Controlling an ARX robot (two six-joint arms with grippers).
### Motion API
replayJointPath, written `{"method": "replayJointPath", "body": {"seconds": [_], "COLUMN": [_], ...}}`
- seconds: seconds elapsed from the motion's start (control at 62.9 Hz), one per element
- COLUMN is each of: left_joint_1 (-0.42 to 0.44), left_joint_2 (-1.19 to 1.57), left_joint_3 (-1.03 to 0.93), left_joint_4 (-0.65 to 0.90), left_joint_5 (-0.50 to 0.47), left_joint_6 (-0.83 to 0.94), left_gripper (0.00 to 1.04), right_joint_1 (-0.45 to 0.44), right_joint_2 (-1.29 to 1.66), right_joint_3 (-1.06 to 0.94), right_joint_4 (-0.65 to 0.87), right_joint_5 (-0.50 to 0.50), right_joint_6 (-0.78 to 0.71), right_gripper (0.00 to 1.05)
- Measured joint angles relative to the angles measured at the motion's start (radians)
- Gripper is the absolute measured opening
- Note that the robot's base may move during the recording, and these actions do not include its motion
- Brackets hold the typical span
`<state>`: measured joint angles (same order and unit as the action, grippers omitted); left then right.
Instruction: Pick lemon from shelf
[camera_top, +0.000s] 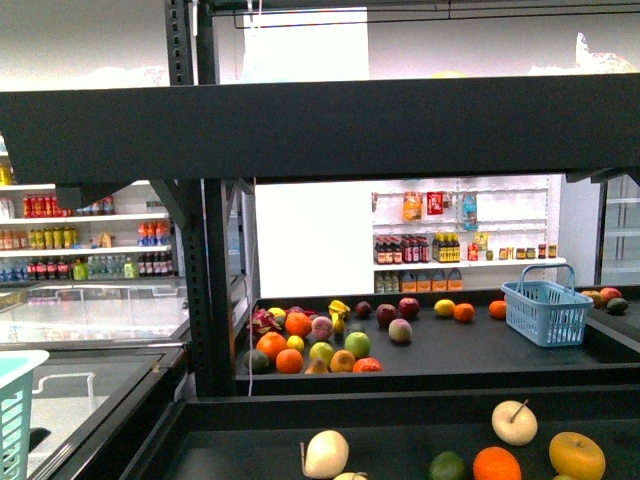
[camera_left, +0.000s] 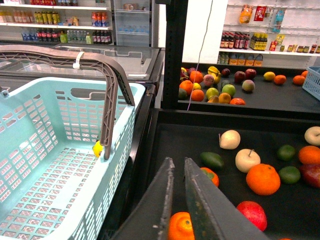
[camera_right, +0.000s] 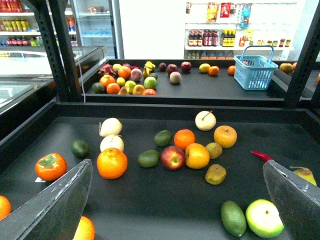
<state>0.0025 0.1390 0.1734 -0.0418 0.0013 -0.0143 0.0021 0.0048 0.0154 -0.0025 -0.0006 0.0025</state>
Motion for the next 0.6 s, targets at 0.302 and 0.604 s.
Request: {"method": "replayJointPath", "body": {"seconds": [0.302, 0.604], "left_joint_1": [0.0, 0.0], "left_joint_2": [-0.055, -0.088], "left_joint_3": [-0.077, -0.116], "left_joint_4": [0.023, 0.029], "left_joint_5": [0.0, 0.0], "left_joint_6": [0.003, 0.003], "left_gripper": [0.03, 0.03], "right_joint_1": [0.0, 0.0], "right_joint_2": [0.0, 0.0], "right_joint_3": [0.0, 0.0], "right_joint_4": [0.0, 0.0], "right_joint_5": [0.0, 0.0], "right_joint_6": [0.0, 0.0], "right_gripper": [1.02, 1.02]}}
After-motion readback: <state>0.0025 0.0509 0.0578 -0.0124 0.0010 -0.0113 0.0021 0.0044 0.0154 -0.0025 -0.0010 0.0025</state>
